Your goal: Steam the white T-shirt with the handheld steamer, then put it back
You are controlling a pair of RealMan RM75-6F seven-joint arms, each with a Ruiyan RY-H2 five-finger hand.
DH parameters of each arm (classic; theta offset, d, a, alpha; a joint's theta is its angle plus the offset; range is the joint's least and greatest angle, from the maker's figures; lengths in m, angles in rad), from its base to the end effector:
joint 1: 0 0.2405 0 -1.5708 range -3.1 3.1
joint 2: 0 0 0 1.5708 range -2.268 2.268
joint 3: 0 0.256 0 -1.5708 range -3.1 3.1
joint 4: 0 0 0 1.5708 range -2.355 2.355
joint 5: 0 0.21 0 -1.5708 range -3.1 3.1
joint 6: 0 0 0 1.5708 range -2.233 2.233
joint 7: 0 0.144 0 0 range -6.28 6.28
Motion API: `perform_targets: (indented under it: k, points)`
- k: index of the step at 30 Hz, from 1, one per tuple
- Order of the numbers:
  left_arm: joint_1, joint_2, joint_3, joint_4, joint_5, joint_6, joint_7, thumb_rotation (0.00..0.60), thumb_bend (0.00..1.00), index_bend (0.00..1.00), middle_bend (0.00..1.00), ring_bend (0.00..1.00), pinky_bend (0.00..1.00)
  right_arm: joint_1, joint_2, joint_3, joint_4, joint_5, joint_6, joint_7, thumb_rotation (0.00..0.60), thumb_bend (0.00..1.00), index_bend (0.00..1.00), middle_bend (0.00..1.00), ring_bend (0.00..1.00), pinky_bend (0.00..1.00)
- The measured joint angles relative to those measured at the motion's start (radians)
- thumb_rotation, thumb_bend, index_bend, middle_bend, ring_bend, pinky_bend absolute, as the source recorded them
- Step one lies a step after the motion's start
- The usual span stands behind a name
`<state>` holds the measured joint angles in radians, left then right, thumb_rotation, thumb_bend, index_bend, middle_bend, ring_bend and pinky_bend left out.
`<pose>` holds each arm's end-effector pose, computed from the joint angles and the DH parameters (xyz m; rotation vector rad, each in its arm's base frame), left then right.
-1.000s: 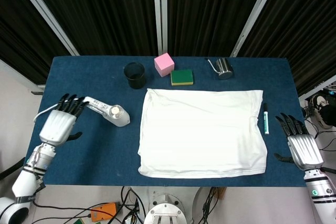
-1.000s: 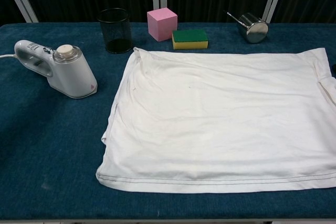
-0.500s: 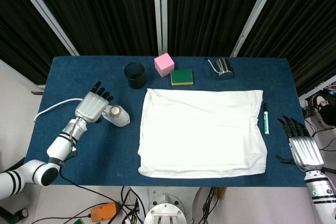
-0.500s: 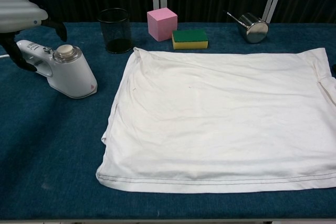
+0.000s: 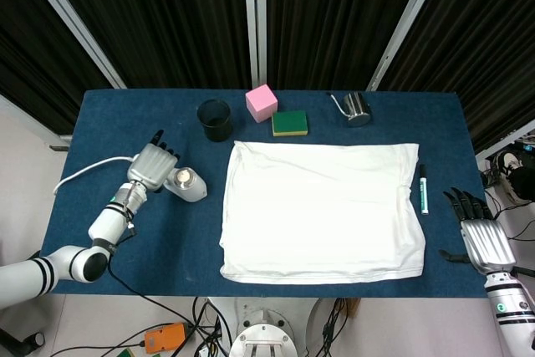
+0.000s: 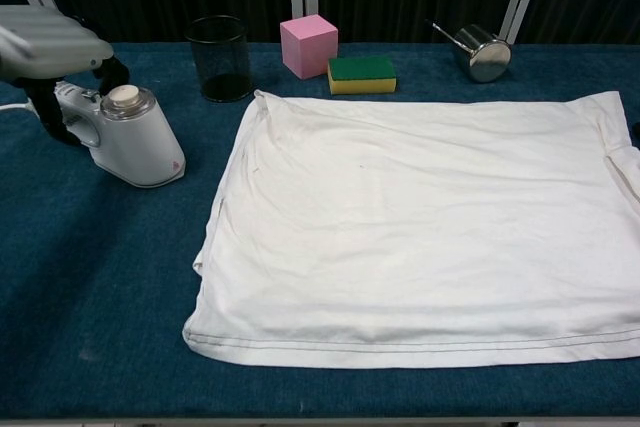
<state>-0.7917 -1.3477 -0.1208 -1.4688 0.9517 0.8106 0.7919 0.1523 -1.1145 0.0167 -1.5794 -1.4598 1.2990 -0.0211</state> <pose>-0.1973 0.3716 0.0356 -1.9876 -0.5168 -0.3875 -0.3247 -0.1935 0.1379 1.5201 -0.9924 0.7513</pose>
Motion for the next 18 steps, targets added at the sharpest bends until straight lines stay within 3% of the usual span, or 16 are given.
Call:
perform_targets:
  k: [13, 18]
  points:
    - [-0.036, -0.022, 0.048, 0.036, -0.059, -0.007, -0.016, 0.600, 0.06, 0.51, 0.51, 0.38, 0.00, 0.002, -0.011, 0.000, 0.015, 0.010, -0.012, 0.012, 0.600, 0.01, 0.00, 0.07, 0.00, 0.12]
    - [-0.050, -0.025, 0.061, 0.045, -0.085, -0.016, -0.018, 0.600, 0.09, 0.55, 0.59, 0.45, 0.00, 0.003, -0.019, -0.001, 0.027, 0.017, -0.021, 0.022, 0.600, 0.01, 0.00, 0.07, 0.00, 0.11]
